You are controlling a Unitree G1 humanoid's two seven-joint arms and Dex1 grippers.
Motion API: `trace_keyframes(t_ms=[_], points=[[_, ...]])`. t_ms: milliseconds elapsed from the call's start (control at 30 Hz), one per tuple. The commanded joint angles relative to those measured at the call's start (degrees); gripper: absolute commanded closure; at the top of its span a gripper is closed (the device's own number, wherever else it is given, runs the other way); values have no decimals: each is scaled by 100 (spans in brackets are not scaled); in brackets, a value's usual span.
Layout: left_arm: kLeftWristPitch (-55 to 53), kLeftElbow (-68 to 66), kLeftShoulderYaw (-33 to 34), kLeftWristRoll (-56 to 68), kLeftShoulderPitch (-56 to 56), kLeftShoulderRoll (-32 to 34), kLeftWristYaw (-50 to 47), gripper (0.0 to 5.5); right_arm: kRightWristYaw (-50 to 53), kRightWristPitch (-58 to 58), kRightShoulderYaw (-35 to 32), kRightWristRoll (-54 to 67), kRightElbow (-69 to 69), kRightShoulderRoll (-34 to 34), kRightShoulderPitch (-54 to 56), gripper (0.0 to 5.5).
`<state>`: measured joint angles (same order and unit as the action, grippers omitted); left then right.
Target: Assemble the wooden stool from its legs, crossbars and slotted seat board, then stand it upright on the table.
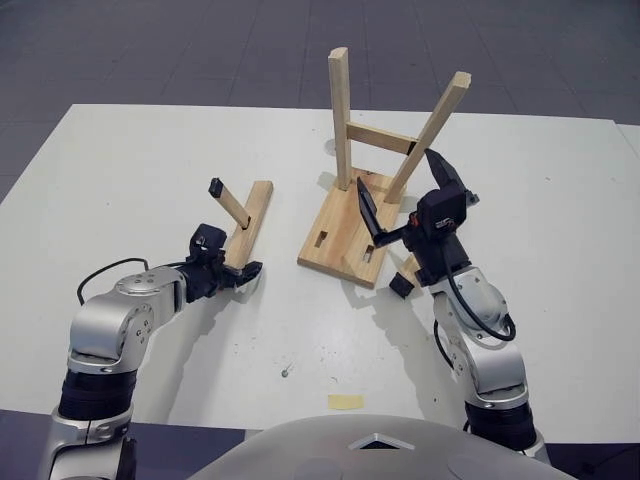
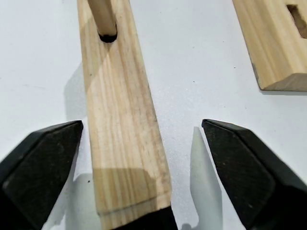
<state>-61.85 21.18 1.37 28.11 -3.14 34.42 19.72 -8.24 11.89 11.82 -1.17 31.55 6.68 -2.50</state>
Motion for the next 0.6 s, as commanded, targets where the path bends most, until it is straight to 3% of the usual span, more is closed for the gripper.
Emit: trace_keyframes(t_ms=[33,367,600], points=[[0,-179,-154,-221,-26,200,160,163,75,-22,43,-108,29,-68,25,10],[663,-652,-578,-905,-377,797,748,333,224,-151,179,-290,-78,-208,-54,10],[1581,-1132,-127,-1278,-1073,438,419,342,265,-158,72,-257,-215,-301,110,10]])
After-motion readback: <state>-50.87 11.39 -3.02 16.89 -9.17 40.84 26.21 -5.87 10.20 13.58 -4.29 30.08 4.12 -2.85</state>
